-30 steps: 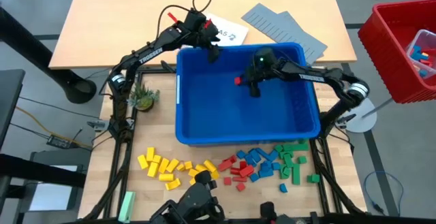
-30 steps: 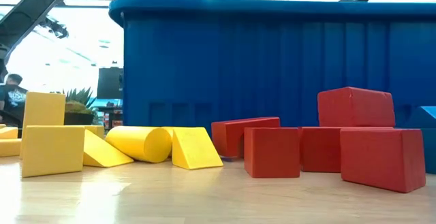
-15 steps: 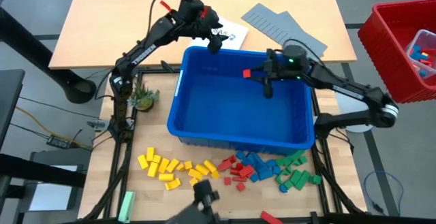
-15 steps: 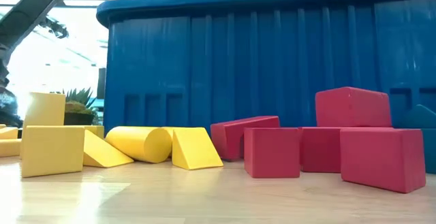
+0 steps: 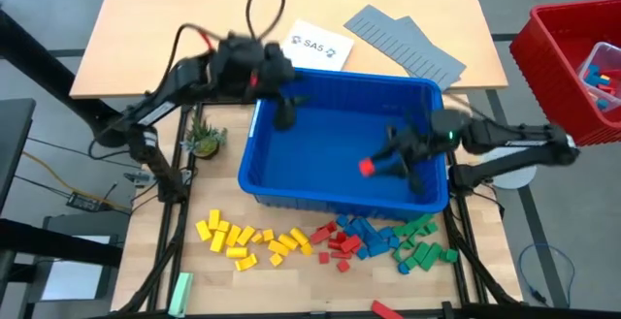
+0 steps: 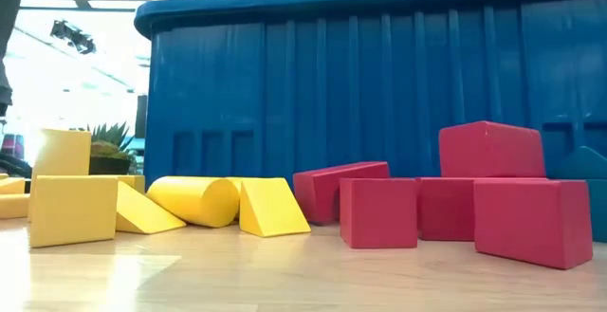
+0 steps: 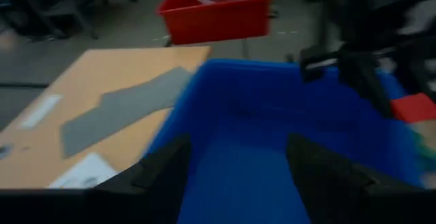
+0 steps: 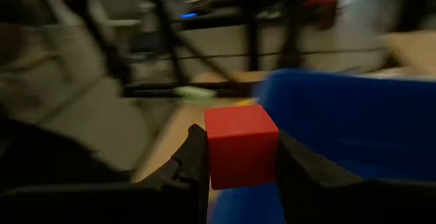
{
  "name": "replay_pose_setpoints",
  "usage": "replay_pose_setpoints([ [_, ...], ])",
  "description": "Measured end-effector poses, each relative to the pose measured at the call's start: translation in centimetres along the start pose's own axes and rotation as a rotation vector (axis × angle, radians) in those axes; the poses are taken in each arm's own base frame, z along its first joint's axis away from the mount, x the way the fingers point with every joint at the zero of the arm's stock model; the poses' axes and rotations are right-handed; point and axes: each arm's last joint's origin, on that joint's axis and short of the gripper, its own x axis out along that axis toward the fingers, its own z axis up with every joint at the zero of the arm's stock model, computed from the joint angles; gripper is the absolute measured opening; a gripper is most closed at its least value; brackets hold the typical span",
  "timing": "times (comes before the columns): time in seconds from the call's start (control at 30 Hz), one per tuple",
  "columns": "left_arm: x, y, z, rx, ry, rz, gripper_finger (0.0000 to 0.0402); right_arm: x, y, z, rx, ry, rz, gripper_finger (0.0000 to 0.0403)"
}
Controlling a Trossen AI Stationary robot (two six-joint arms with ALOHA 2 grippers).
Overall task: Sort blocks
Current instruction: Remove the red block from the blue bin
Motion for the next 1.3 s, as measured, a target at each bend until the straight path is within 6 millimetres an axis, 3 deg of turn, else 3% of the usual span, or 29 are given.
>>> replay_pose_setpoints([
  [0.2, -2.5, -6.8, 0.0, -0.002, 0.053, -0.084, 0.0248, 2.9, 6.9, -1.4, 0.081, 0.078, 0.140, 0.0117],
  [0.4, -4.8, -12.7, -0.6, -0.018, 0.093, -0.112, 0.0248, 5.8, 14.0, -4.4, 0.008, 0.135, 0.095, 0.0117],
  [0.53, -6.3, -15.3, -0.7, -0.024, 0.068, -0.104, 0.0248, 8.1, 17.8, -6.8, -0.056, 0.199, 0.060, 0.0117],
  [0.73, -8.1, -17.6, -1.1, -0.038, 0.057, -0.123, 0.0248, 11.7, 22.3, -8.8, -0.175, 0.314, -0.052, 0.0117],
  [0.93, -8.0, -20.0, -2.4, -0.003, 0.087, -0.107, 0.0248, 14.9, 23.1, -12.6, -0.225, 0.543, -0.218, 0.0117],
  [1.1, -6.6, -21.7, -4.3, 0.016, 0.143, -0.082, 0.0248, 17.3, 21.4, -15.2, -0.177, 0.624, -0.332, 0.0119],
  [1.3, -4.6, -23.2, -6.9, 0.013, 0.217, -0.053, 0.0248, 19.0, 18.9, -15.9, -0.106, 0.663, -0.415, 0.0124],
])
